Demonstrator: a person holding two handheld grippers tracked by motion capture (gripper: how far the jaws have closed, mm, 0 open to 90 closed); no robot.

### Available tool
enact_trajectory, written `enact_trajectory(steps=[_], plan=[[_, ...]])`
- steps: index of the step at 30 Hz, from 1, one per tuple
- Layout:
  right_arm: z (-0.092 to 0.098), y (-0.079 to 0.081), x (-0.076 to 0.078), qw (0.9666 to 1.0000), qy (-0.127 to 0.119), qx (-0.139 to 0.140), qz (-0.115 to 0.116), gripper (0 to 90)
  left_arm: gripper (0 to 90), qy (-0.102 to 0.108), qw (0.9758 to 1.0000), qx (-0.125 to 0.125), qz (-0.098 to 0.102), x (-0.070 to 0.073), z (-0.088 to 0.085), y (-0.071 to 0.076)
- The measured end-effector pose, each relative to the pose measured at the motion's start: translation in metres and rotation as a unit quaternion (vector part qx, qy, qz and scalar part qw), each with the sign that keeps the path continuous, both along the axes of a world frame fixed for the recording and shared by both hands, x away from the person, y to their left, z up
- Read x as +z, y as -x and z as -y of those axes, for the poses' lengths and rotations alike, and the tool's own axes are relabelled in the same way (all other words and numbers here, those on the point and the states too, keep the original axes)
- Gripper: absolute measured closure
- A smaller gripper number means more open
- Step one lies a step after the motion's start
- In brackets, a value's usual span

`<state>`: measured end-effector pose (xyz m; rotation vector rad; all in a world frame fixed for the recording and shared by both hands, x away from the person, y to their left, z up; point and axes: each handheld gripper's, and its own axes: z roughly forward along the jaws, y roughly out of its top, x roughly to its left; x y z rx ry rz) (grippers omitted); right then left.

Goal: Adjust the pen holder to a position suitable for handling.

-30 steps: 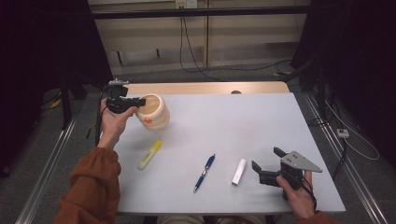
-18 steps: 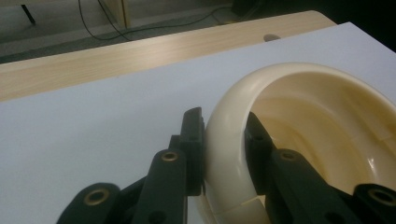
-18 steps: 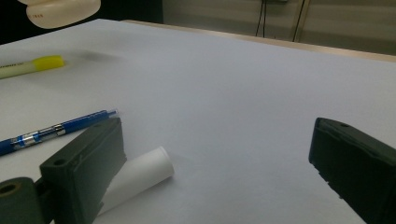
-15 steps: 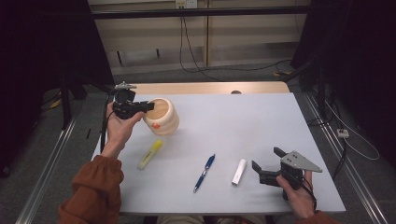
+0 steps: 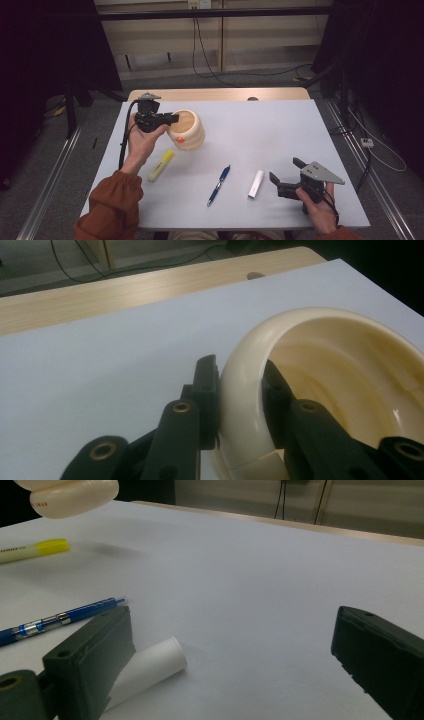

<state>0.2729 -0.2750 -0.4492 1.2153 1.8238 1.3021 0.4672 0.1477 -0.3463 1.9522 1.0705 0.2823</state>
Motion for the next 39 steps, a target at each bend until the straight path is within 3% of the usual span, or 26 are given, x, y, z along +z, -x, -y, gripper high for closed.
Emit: enact_trajectory(steps=[19,30,39], plan=[[0.0,0.0,0.0,1.0,0.0,0.002,0.0,2.9,75.0,-0.005,0.9995,-0.024,-0.02,-0.012,0.066,0.006],[0.0,0.0,0.0,1.0,0.0,0.003,0.0,2.9,74.7,-0.008,0.9988,-0.018,-0.045,-0.027,0.084,-0.002],[0.0,0.0,0.0,1.0,-0.002,0.002,-0.001,2.9,74.6,-0.029,0.9985,-0.012,-0.045,-0.037,0.093,-0.009]])
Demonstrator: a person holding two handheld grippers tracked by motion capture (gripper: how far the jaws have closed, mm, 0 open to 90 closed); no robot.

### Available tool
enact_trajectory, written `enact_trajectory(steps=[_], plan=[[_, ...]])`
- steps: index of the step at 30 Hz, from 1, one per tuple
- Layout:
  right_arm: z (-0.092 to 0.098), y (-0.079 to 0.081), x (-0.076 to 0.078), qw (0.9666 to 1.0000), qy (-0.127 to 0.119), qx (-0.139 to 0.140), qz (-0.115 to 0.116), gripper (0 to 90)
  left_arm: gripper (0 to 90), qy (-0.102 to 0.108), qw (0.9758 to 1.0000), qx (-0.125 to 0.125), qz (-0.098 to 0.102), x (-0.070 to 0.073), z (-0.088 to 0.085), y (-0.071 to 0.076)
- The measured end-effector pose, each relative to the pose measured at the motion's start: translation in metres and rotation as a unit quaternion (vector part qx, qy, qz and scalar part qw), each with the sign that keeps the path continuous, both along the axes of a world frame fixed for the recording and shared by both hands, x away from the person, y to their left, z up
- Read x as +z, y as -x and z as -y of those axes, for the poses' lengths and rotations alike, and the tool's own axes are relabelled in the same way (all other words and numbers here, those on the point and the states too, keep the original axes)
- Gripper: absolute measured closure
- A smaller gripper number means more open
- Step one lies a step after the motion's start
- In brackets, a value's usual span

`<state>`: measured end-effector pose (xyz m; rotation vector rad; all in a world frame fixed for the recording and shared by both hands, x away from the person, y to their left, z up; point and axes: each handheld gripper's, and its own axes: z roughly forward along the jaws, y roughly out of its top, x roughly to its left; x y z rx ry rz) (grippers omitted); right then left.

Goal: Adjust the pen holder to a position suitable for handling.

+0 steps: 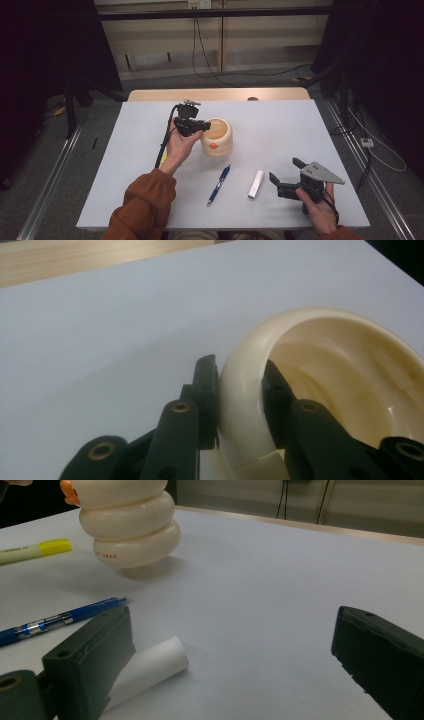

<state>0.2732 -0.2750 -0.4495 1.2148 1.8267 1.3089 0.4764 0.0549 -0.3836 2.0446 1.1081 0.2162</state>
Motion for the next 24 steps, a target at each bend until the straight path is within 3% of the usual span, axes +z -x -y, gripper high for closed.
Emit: enact_trajectory(steps=[14,24], plan=[[0.0,0.0,0.0,1.0,0.0,0.002,0.0,2.9,73.9,-0.005,0.9997,0.011,-0.022,-0.014,0.009,-0.006],[0.0,0.0,0.0,1.0,0.0,0.0,0.0,2.9,72.9,-0.003,0.9995,0.016,-0.028,-0.013,0.011,-0.005]])
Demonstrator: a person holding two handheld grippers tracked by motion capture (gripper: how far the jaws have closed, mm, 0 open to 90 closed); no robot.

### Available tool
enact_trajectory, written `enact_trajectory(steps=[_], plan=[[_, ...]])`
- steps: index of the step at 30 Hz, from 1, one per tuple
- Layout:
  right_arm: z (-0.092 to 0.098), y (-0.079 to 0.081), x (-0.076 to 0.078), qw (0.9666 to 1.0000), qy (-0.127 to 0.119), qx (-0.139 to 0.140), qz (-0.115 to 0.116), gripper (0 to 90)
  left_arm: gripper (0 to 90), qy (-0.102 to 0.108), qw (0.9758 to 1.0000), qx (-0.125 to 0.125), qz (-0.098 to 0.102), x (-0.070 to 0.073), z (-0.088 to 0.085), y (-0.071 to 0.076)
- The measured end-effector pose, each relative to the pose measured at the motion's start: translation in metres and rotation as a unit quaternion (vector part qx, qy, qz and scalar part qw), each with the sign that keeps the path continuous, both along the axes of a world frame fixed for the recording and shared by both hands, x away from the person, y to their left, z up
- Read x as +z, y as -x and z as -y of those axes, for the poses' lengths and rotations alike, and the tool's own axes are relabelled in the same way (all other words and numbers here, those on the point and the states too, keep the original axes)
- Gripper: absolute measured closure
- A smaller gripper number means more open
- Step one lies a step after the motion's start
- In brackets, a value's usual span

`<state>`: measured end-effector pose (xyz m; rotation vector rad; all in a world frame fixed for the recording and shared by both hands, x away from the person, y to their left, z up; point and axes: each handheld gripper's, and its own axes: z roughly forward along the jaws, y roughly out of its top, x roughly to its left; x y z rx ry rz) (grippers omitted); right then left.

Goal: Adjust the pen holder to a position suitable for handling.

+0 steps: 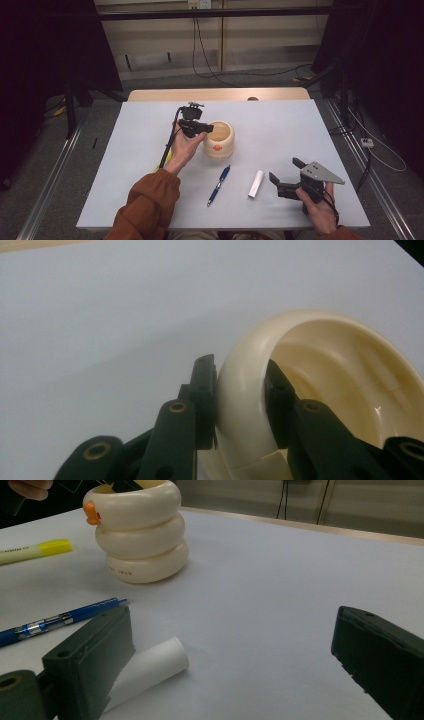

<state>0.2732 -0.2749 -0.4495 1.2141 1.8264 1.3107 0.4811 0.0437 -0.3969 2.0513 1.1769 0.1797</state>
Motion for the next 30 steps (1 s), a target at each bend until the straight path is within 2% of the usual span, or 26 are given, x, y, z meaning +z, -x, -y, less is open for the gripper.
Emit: enact_trajectory(steps=[6,10,11,13,15,17,20,21,25,27,29,30], plan=[[0.0,0.0,0.0,1.0,-0.001,0.002,0.0,2.9,71.1,0.006,0.9999,-0.015,0.005,-0.001,-0.001,-0.001],[0.0,0.0,0.0,1.0,0.0,0.001,0.0,3.0,65.8,0.021,0.9995,-0.022,0.009,-0.002,-0.005,0.0],[0.0,0.0,0.0,1.0,-0.001,0.001,0.0,2.9,63.7,0.029,0.9992,-0.023,0.014,-0.002,-0.005,0.001],[0.0,0.0,0.0,1.0,-0.001,0.001,0.0,2.9,58.9,0.029,0.999,-0.027,0.022,0.001,-0.006,0.003],[0.0,0.0,0.0,1.0,-0.001,0.001,0.0,3.0,50.4,0.026,0.9986,-0.029,0.035,0.004,-0.008,0.004],[0.0,0.0,0.0,1.0,0.0,0.002,0.001,3.0,47.0,0.022,0.9981,-0.034,0.046,0.008,-0.01,0.007],[0.0,0.0,0.0,1.0,0.0,0.002,0.001,2.9,34.8,0.016,0.9972,-0.037,0.063,0.014,-0.014,0.011],[0.0,0.0,0.0,1.0,0.0,0.002,0.0,2.9,31.4,0.023,0.997,-0.036,0.064,0.015,-0.016,0.013],[0.0,0.0,0.0,1.0,0.0,0.003,0.0,3.0,25.1,0.022,0.997,-0.041,0.061,0.018,-0.027,0.018],[0.0,0.0,0.0,1.0,0.0,0.002,0.0,3.0,22.1,0.033,0.9967,-0.041,0.061,0.016,-0.033,0.021],[-0.001,0.0,0.0,1.0,-0.001,0.002,0.0,3.0,19.9,0.031,0.9963,-0.041,0.069,0.015,-0.037,0.025],[-0.001,0.0,0.0,1.0,0.0,0.002,0.0,3.0,18.3,0.023,0.9963,-0.046,0.068,0.014,-0.04,0.026]])
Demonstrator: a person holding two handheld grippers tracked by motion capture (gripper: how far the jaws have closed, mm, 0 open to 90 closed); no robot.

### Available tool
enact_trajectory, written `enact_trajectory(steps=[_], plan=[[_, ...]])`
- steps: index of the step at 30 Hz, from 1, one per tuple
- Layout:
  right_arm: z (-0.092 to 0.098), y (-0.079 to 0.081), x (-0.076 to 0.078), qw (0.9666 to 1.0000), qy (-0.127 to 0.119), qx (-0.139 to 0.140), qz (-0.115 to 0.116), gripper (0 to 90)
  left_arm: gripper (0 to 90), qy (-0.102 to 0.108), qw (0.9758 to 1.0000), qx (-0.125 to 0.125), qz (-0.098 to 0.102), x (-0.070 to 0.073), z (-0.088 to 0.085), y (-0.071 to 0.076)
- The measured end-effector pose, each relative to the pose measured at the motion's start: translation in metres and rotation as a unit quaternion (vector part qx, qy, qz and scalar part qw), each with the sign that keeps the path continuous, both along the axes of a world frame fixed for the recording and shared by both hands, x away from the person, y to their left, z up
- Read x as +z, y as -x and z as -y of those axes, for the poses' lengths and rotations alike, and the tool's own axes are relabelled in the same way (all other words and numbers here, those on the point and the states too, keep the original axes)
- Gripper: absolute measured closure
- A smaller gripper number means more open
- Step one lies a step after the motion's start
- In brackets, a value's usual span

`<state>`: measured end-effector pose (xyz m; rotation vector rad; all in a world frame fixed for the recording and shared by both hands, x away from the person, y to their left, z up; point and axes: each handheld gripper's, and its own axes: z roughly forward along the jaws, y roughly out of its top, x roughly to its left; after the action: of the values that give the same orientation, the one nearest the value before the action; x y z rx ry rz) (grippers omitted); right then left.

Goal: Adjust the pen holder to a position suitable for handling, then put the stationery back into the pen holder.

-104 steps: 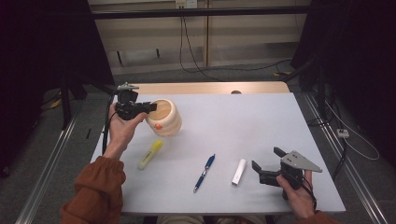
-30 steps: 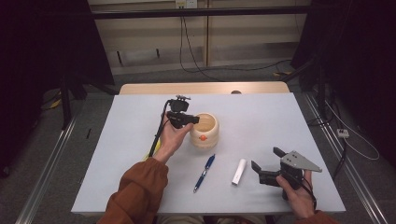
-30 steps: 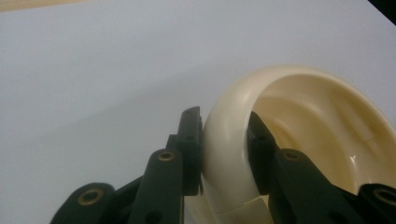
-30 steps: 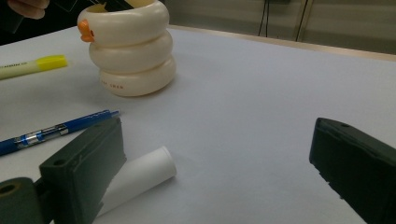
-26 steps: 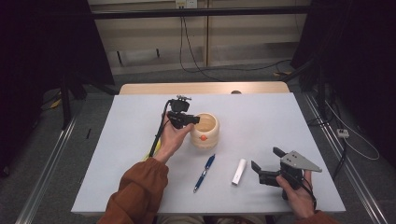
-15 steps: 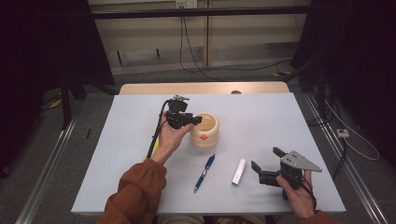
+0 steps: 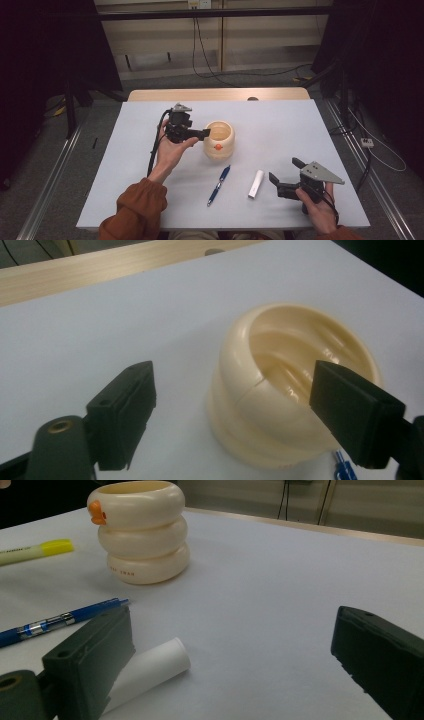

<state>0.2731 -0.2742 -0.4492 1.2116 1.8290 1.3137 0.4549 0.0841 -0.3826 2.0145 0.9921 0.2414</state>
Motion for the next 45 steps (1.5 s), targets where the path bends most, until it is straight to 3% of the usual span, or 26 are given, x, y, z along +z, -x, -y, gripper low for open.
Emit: enact_trajectory(steps=[5,10,15,19,22,23,30,34,41,45], plan=[[0.0,-0.001,0.0,1.0,0.002,0.002,0.002,3.0,11.9,0.018,0.9997,0.014,-0.003,-0.001,-0.012,0.007],[0.0,0.0,0.0,1.0,0.001,0.002,0.0,2.9,6.9,0.033,0.9994,-0.003,-0.001,0.001,-0.023,0.014],[-0.002,-0.002,0.0,1.0,0.001,0.005,0.0,2.9,6.2,0.02,0.9991,-0.029,0.025,0.008,-0.03,0.024],[-0.002,-0.004,0.0,1.0,-0.004,-0.001,-0.004,2.9,5.0,0.04,0.9985,-0.014,0.036,0.012,-0.039,0.027],[-0.001,-0.004,0.0,1.0,-0.001,-0.001,-0.004,2.9,4.9,0.034,0.9986,-0.005,0.04,0.014,-0.044,0.025],[-0.001,-0.004,-0.001,1.0,-0.001,-0.001,-0.004,2.9,5.0,0.041,0.9983,-0.001,0.042,0.014,-0.046,0.025],[0.0,-0.004,0.0,1.0,-0.005,-0.001,-0.005,2.9,7.1,0.023,0.9975,-0.013,0.066,0.024,-0.064,0.023],[-0.001,-0.004,0.0,1.0,-0.006,0.001,-0.004,2.9,7.1,0.018,0.9969,0.007,0.077,0.03,-0.077,0.022],[-0.002,-0.005,-0.001,1.0,-0.002,0.002,-0.004,3.1,7.1,0.04,0.9964,0.028,0.07,0.033,-0.101,0.015],[-0.001,-0.006,-0.001,1.0,-0.004,0.001,-0.005,3.0,7.1,0.03,0.9974,0.03,0.059,0.032,-0.113,0.013]])
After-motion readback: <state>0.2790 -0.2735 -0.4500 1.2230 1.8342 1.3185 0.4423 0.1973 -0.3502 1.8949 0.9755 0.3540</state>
